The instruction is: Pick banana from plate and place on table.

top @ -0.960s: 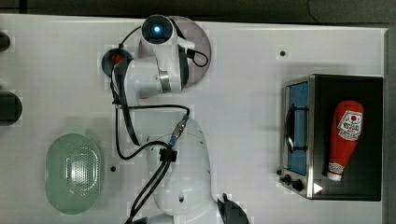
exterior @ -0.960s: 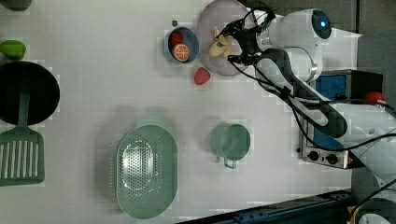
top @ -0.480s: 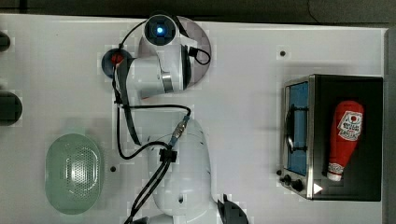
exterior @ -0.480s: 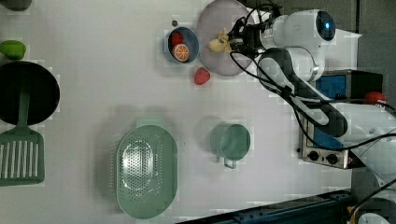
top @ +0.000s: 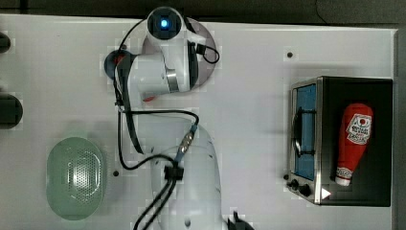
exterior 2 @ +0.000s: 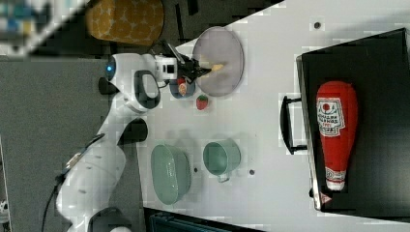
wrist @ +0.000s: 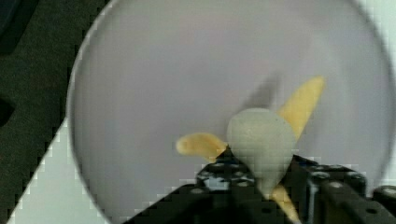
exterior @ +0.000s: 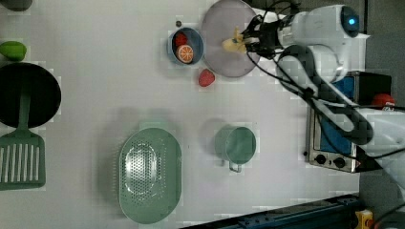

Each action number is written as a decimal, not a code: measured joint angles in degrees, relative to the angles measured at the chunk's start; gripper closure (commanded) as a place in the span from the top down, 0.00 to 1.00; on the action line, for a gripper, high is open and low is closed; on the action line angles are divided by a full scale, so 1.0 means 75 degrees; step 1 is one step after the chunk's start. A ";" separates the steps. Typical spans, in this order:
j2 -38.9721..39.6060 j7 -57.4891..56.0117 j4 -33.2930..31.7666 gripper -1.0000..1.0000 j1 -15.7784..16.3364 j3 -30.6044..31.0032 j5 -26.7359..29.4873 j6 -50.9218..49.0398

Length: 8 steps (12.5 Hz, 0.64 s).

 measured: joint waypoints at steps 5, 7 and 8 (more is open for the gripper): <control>-0.2956 -0.0412 -0.0671 0.25 -0.0370 0.0012 -0.0160 -0.1932; -0.4262 -0.0487 -0.1082 0.25 -0.0754 0.0193 -0.0166 -0.2167; -0.4845 -0.0502 -0.1328 0.25 -0.0902 0.0223 -0.0180 -0.2156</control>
